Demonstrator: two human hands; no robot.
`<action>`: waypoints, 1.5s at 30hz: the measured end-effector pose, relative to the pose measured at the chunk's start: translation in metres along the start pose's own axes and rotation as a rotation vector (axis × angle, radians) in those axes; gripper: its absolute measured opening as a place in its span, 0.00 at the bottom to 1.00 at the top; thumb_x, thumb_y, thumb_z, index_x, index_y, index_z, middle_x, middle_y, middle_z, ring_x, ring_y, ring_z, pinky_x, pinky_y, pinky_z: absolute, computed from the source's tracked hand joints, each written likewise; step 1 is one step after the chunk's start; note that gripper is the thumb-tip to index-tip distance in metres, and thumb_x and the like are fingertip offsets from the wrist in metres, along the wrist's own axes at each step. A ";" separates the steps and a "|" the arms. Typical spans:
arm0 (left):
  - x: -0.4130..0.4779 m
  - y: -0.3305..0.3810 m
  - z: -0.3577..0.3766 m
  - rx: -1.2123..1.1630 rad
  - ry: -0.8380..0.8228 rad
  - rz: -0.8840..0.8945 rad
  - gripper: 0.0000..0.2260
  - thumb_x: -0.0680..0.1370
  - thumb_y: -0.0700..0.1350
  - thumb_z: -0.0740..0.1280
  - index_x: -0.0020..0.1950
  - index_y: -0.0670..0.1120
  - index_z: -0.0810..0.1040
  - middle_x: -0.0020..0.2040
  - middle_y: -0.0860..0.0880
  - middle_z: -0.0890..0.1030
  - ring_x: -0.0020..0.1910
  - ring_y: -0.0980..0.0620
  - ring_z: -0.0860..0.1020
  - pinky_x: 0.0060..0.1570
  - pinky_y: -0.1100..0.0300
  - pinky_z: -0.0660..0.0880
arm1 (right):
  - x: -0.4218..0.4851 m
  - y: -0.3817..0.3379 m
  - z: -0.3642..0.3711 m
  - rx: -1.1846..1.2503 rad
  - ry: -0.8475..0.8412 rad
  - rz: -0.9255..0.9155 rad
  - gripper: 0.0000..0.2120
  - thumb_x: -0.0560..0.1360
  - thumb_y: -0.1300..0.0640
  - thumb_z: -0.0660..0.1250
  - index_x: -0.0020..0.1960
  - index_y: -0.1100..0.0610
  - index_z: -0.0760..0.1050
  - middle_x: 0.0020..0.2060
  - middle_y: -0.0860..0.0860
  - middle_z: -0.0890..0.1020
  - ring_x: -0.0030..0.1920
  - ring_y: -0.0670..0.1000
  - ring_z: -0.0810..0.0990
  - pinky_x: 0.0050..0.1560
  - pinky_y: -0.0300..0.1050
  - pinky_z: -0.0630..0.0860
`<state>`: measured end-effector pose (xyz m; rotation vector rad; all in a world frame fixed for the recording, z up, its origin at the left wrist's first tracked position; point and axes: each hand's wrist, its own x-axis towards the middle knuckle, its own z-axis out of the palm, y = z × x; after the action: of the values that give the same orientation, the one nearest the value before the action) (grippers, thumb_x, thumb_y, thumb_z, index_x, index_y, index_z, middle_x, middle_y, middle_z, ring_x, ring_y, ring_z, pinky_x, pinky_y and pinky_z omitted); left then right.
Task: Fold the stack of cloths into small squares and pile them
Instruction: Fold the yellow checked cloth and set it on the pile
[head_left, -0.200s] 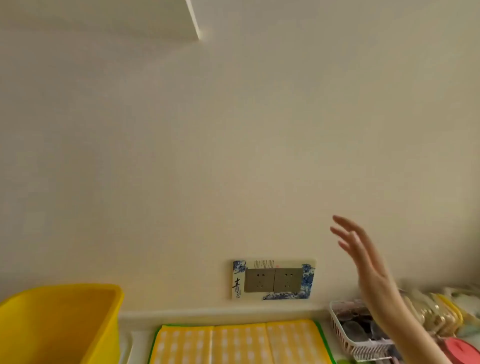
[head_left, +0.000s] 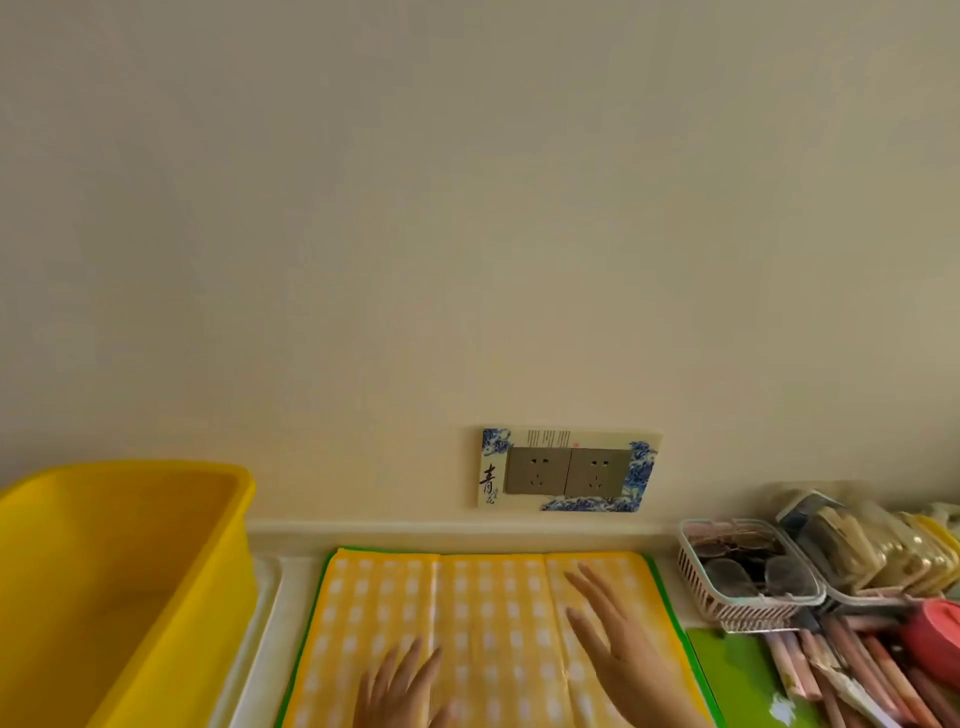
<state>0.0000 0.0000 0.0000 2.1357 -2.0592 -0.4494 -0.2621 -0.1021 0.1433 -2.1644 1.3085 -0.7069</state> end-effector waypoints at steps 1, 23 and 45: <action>0.016 0.012 -0.010 0.018 0.057 0.021 0.26 0.73 0.70 0.39 0.71 0.71 0.52 0.76 0.61 0.42 0.75 0.55 0.53 0.71 0.53 0.46 | -0.006 0.015 0.024 -0.065 -0.097 0.043 0.35 0.58 0.18 0.31 0.61 0.26 0.51 0.70 0.32 0.51 0.74 0.40 0.54 0.69 0.34 0.51; 0.025 0.018 0.018 0.081 0.115 0.095 0.25 0.78 0.65 0.46 0.75 0.64 0.49 0.77 0.59 0.45 0.76 0.54 0.40 0.73 0.49 0.38 | -0.022 0.084 0.126 -0.480 -0.238 -0.155 0.28 0.76 0.35 0.44 0.74 0.38 0.50 0.76 0.40 0.51 0.76 0.43 0.46 0.74 0.43 0.40; -0.214 0.061 0.040 0.057 -0.071 0.332 0.40 0.64 0.76 0.57 0.73 0.66 0.50 0.72 0.69 0.47 0.72 0.67 0.43 0.73 0.58 0.40 | -0.277 0.035 0.086 -0.298 -0.435 -0.315 0.29 0.72 0.32 0.57 0.71 0.31 0.53 0.73 0.33 0.54 0.73 0.36 0.52 0.73 0.40 0.51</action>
<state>-0.0745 0.2132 0.0055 1.7768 -2.4315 -0.4297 -0.3382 0.1466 0.0107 -2.6087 0.8981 -0.1302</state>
